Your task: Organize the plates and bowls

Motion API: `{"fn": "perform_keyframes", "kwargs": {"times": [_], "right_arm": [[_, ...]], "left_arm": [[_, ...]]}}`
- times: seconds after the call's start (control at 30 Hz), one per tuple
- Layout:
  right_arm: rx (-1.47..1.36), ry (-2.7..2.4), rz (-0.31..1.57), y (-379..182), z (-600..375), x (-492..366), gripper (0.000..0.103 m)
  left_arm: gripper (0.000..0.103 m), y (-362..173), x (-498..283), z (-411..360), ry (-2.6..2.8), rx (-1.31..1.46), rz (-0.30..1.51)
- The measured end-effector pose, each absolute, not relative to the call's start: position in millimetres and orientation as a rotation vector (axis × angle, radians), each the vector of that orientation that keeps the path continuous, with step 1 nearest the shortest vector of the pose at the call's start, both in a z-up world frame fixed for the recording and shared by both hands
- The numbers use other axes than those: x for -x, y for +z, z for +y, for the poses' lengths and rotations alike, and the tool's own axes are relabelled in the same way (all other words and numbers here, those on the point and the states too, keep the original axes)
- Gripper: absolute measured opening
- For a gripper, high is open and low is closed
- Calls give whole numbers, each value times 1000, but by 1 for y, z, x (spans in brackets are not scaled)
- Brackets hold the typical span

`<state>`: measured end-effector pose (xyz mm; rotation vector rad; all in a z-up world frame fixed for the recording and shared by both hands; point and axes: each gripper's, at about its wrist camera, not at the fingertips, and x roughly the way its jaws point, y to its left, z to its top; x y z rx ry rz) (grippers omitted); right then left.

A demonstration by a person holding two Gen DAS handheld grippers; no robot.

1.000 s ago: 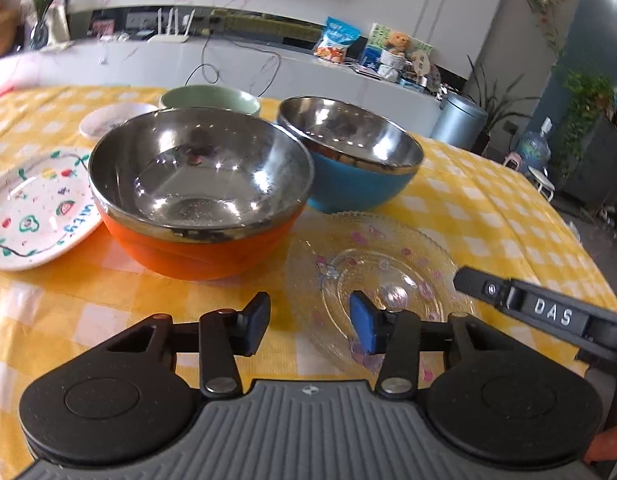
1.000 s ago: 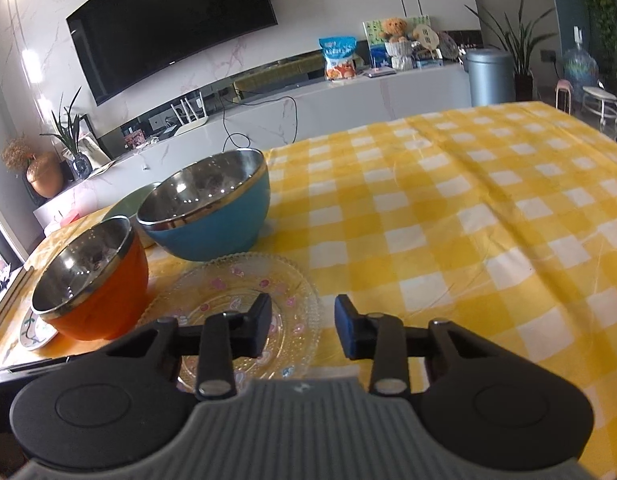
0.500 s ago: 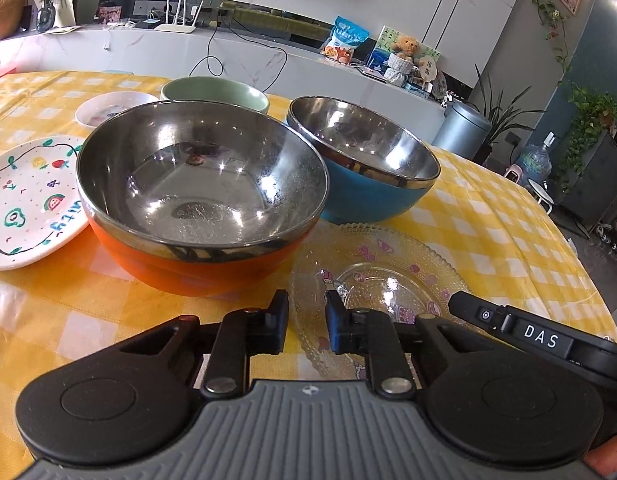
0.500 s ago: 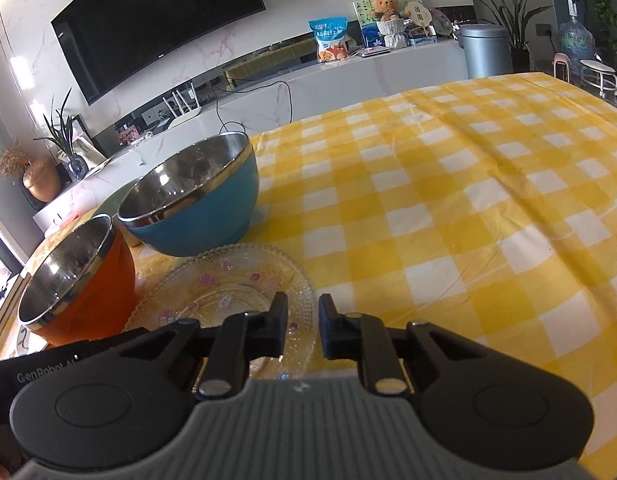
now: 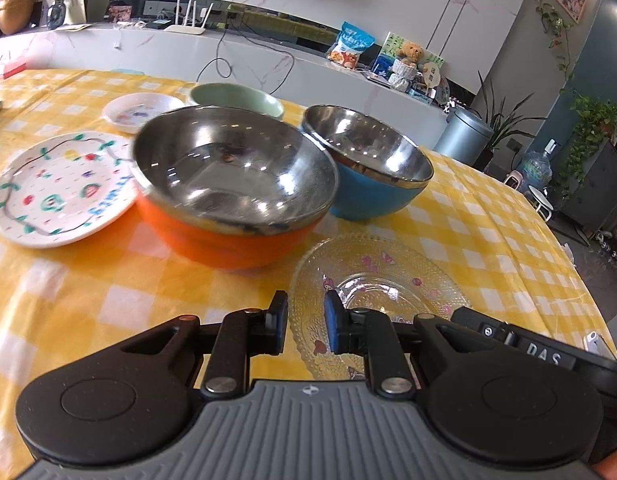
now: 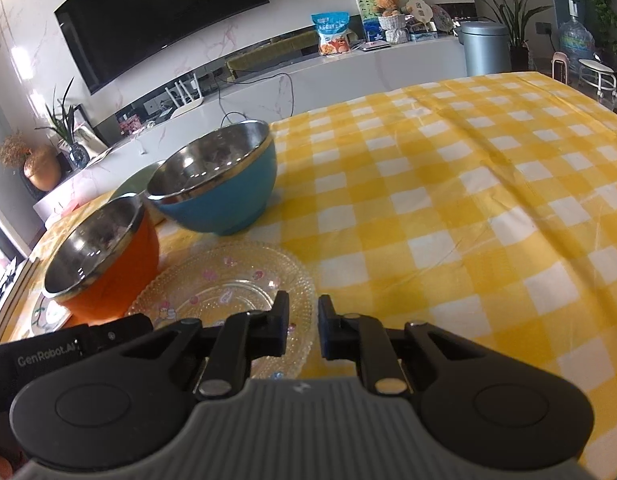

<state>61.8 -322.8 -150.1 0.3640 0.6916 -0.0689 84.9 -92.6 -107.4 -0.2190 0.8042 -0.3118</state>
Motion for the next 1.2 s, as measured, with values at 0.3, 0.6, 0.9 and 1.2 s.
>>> {"fn": "perform_keyframes", "kwargs": {"times": [0.3,0.6,0.9,1.2], "right_arm": [[-334,7,714,-140,-279,-27,13],[-298,114,745,-135,-221,-15,13],[-244,177,766,-134,-174,-22,13],[-225,181,793,-139,-159,-35,13]], "left_arm": [[21,-93,-57,-46,-249,233,798],[21,-89,-39,14,-169,290,792],[21,-96,-36,60,-101,359,791],[21,-106,-39,73,-73,397,804]]}}
